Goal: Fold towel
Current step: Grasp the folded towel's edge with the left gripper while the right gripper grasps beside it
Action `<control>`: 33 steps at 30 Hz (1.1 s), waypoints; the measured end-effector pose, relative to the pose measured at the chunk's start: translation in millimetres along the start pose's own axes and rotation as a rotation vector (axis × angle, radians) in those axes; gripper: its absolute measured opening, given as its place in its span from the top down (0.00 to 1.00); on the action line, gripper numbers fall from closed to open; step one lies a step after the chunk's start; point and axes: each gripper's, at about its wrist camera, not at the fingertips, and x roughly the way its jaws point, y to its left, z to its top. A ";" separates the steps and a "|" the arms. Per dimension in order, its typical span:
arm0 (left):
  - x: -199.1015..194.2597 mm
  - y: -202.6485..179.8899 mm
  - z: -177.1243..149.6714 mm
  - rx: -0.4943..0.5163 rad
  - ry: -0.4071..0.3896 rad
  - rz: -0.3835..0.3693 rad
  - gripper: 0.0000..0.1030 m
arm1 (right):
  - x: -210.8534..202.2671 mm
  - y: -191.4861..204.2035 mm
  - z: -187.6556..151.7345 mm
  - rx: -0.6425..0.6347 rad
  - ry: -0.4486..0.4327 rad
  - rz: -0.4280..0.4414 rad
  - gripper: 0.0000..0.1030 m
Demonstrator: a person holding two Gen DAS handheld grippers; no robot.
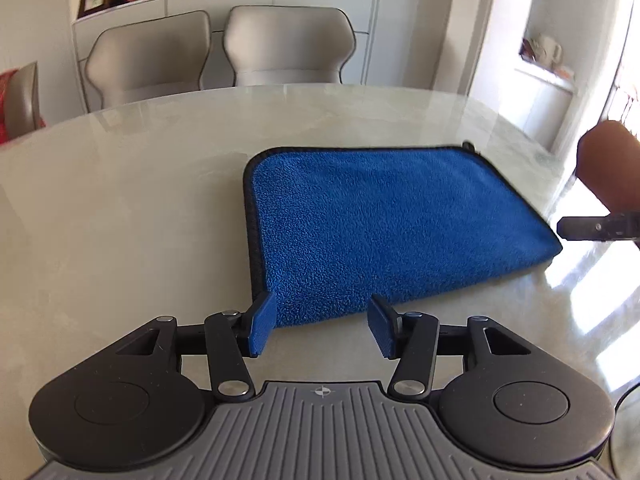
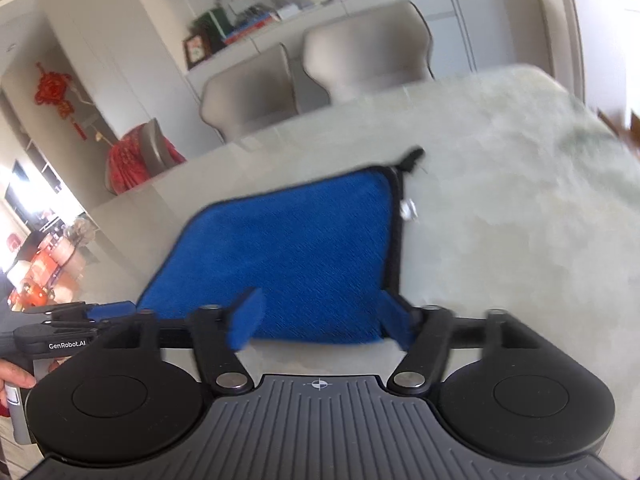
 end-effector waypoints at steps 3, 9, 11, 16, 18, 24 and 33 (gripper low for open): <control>4.3 0.7 -0.1 -0.005 0.027 0.016 0.41 | 13.5 6.4 -0.8 -0.017 0.045 -0.038 0.22; 6.9 14.3 -6.4 -0.062 0.070 0.071 0.40 | 18.3 0.3 -10.7 -0.045 0.123 -0.175 0.20; 5.0 20.2 -7.1 -0.101 0.072 0.066 0.40 | 13.0 -2.1 -11.0 -0.037 0.120 -0.197 0.20; 7.6 29.4 1.7 -0.219 0.105 0.016 0.36 | 1.0 7.8 -9.8 -0.050 0.064 -0.200 0.19; 10.7 33.5 7.6 -0.292 0.116 -0.024 0.32 | -1.7 19.8 -10.6 -0.095 0.046 -0.193 0.18; 26.2 47.6 19.9 -0.472 0.181 -0.100 0.24 | -11.5 58.6 -18.0 -0.238 -0.013 -0.157 0.07; 41.8 56.5 31.1 -0.570 0.240 -0.124 0.39 | -10.6 123.9 -41.8 -0.538 -0.147 -0.269 0.01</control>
